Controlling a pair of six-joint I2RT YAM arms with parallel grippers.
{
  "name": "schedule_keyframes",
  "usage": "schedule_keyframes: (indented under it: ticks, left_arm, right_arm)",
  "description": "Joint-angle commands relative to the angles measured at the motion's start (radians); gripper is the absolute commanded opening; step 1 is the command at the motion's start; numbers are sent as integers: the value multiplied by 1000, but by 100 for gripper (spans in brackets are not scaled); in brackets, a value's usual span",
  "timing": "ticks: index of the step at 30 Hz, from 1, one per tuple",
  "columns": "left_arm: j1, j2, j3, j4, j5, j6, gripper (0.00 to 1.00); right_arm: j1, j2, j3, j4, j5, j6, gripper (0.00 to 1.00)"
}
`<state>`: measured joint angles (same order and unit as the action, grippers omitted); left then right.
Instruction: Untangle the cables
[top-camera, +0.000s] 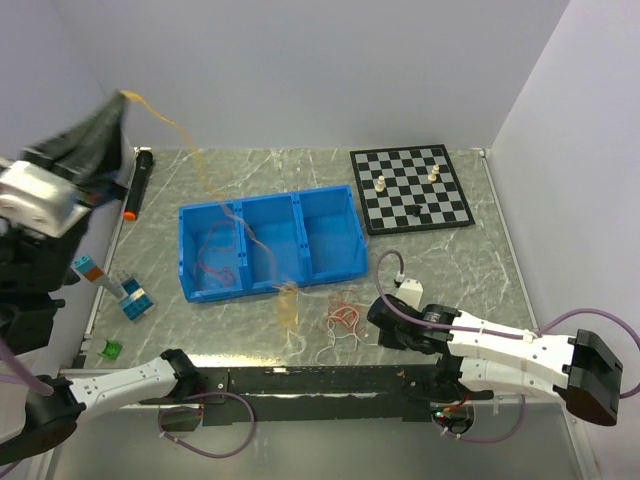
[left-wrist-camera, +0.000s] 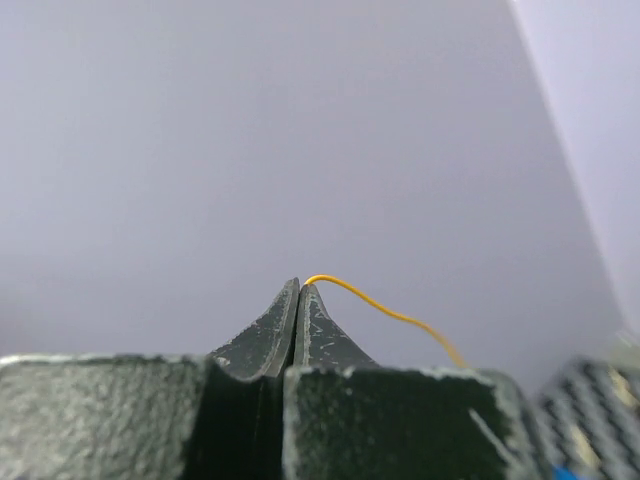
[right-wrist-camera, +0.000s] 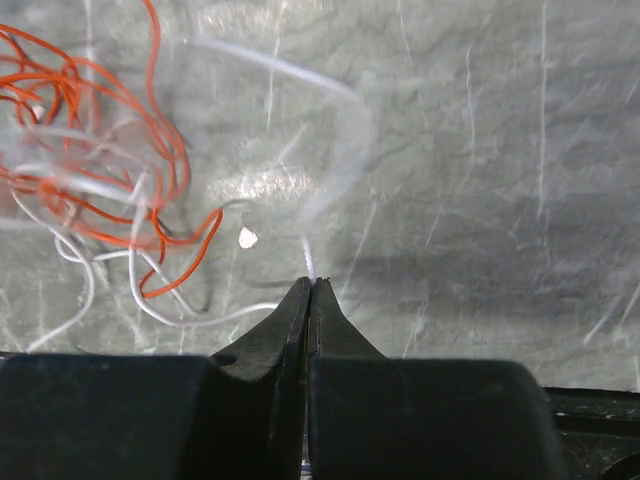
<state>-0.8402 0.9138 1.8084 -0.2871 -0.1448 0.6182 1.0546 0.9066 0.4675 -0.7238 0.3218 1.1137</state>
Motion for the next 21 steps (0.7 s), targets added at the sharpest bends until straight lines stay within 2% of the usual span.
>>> schedule_keyframes:
  ticks: [1,4,9,13,14,17,21]
  left_arm:
    - [1,36,43,323,-156,121,1]
    - [1,69,68,448,-180,208,1]
    - [1,118,130,492,-153,261,1]
    - [1,172,195,620,-144,365,1]
    - [1,193,230,617,-141,359,1]
    - [1,227,308,469,-101,290,4]
    - [1,172,200,358,-1,219,7]
  right_arm:
    - [41,11,-38,-2,23,90,0]
    - [62,11,-58,-8,23,133,0]
    - [77,14,-79,-28,36,178,0]
    - [77,17,-84,-52,40,210,0]
    - [79,17,-86,-48,42,212,0]
    - [84,-9,-84,-29,48,206,0]
    - [90,-92,-43,0,77,141,0]
